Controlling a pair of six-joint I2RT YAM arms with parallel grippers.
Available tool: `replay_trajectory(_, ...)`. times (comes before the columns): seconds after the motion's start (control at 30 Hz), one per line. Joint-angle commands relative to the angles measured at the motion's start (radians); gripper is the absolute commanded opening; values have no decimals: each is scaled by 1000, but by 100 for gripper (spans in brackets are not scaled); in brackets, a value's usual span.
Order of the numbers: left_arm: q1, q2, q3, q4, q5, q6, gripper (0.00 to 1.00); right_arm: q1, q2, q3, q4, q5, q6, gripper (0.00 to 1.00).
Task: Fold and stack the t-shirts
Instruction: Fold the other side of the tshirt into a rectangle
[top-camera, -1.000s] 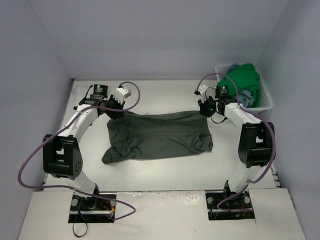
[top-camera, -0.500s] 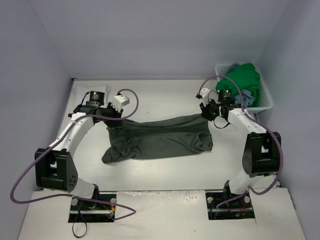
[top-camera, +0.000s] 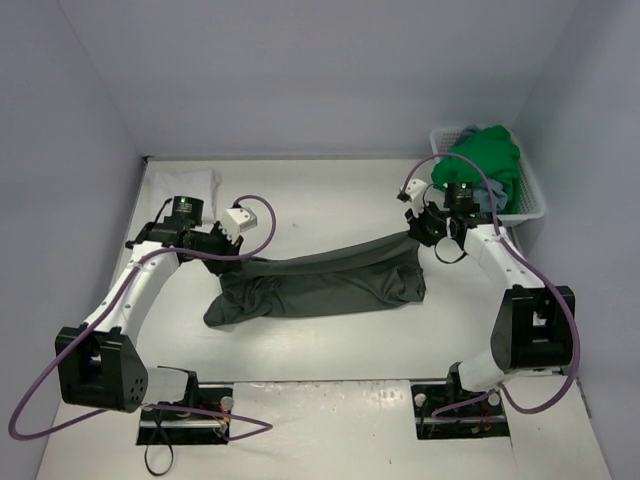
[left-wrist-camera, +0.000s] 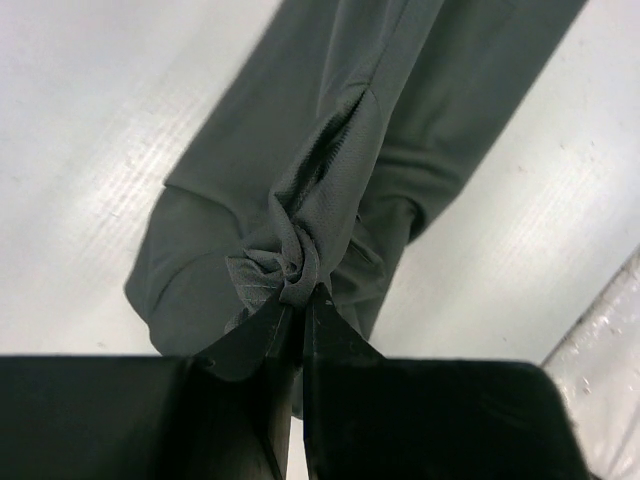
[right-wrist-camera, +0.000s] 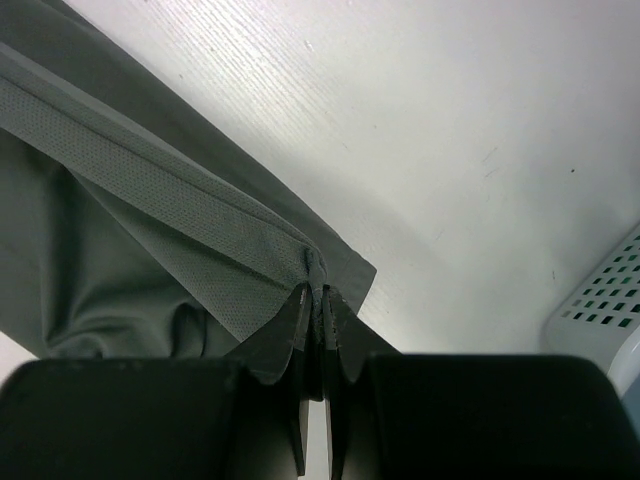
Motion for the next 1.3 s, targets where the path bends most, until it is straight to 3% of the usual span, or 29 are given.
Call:
replay_trajectory(0.0,6,-41,6,-90,59,74,0,-3,-59,16,-29,-31,-26,0)
replay_trajectory(0.43,6,-65,-45,-190,36,155,1,-3,-102,15,-169,-8,-95,1)
replay_trajectory(0.47,6,-65,-45,-193,36,157,7,-1,-102,13,-177,-8,-102,5)
replay_trajectory(0.5,6,-65,-46,-193,35,158,21,-1,-102,12,-186,-6,-105,9)
replay_trajectory(0.53,6,-65,-46,-200,35,160,25,-1,-102,9,-192,0,-104,18)
replay_trajectory(0.7,6,-53,-32,-237,27,192,45,-3,-111,-13,-206,24,-128,25)
replay_trajectory(0.8,6,-56,-28,-240,16,190,43,-1,-117,-19,-210,32,-135,24)
replay_trajectory(0.83,5,-56,-26,-237,15,189,38,-3,-120,-19,-211,32,-136,24)
replay_trajectory(1.0,5,-32,-16,-219,13,169,30,-3,-123,-7,-215,34,-136,24)
replay_trajectory(1.27,0,10,-40,-12,-39,34,26,-3,-40,18,-206,-12,-115,23)
